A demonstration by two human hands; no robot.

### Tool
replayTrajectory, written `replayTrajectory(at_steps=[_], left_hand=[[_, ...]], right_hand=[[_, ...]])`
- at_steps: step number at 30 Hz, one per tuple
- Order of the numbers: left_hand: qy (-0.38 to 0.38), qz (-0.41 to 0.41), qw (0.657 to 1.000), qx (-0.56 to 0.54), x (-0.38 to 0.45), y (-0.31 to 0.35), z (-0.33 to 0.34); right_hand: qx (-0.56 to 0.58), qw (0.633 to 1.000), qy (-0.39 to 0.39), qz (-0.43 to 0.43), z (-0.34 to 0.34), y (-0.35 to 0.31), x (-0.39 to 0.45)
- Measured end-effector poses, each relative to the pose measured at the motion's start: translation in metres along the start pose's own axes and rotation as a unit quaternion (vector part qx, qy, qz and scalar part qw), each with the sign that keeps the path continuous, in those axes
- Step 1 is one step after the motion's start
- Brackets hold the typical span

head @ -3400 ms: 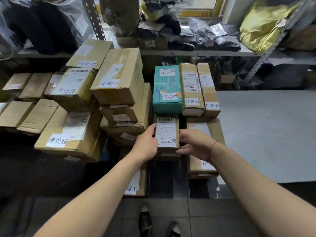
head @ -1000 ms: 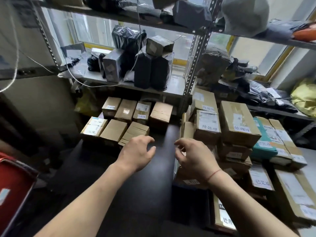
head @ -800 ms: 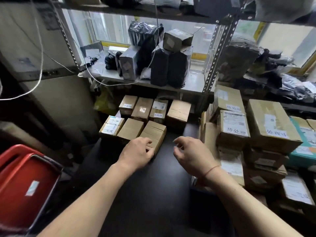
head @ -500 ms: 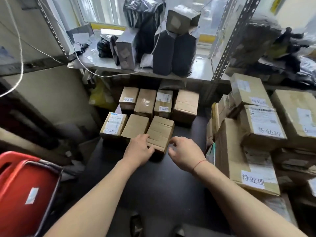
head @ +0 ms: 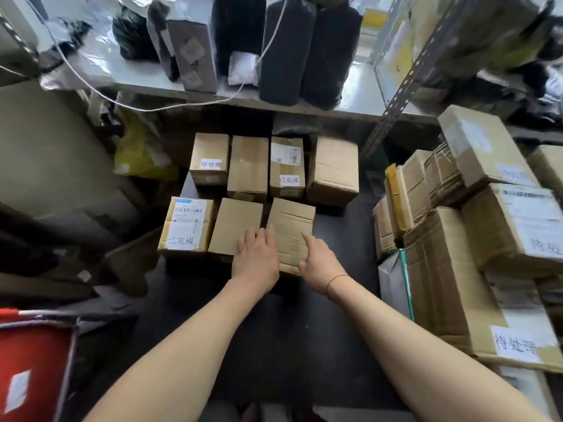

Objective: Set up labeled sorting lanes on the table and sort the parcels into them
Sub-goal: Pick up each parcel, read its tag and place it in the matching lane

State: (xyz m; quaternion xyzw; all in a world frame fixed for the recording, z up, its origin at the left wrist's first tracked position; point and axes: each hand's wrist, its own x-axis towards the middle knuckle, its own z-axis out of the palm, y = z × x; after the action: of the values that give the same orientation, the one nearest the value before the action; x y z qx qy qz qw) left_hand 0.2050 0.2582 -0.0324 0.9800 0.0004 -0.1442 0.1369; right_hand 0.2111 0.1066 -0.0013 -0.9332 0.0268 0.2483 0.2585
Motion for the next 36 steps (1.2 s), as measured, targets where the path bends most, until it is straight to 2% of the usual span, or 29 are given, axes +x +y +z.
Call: replayTrajectory(at_steps=[4,13,17,21,24,27,29,31,33,34,36], left_hand=[[-0.016,-0.007,1.0,0.0,0.003,0.002,0.007],[0.016,-0.005,0.987,-0.157,-0.008,0.014,-0.014],[0.033,0.026,0.948,-0.316,-0.01,0.009,-0.018],[0.016,0.04,0.902,-0.43,-0.017,0.005,-0.034],[0.02,0.052,0.877,-0.477,-0.02,-0.001,-0.041],[0.048,-0.004,0.823,-0.566,-0.016,-0.008,-0.044],[0.047,-0.069,0.804,-0.589,-0.009,-0.012,-0.044],[-0.033,-0.116,0.785,-0.607,-0.007,-0.013,-0.045],[-0.125,-0.133,0.723,-0.666,-0.008,-0.011,-0.046],[-0.152,-0.132,0.688,-0.698,-0.01,-0.011,-0.046],[-0.171,-0.118,0.637,-0.742,-0.012,-0.011,-0.046]], right_hand=[[0.069,0.997,-0.017,-0.007,0.014,0.008,0.011],[0.218,0.976,0.007,0.012,0.008,0.027,0.025],[0.311,0.95,-0.011,0.007,0.005,0.034,0.024],[0.405,0.914,-0.022,0.0,0.003,0.036,0.023],[0.482,0.875,-0.046,0.016,0.0,0.037,0.023],[0.562,0.822,-0.086,0.033,-0.009,0.035,0.017],[0.63,0.766,-0.127,0.026,-0.015,0.035,0.014],[0.7,0.689,-0.187,0.016,-0.02,0.037,0.012],[0.747,0.625,-0.226,0.027,-0.025,0.036,0.009],[0.759,0.608,-0.233,0.031,-0.027,0.035,0.008],[0.767,0.592,-0.246,0.029,-0.031,0.035,0.007]])
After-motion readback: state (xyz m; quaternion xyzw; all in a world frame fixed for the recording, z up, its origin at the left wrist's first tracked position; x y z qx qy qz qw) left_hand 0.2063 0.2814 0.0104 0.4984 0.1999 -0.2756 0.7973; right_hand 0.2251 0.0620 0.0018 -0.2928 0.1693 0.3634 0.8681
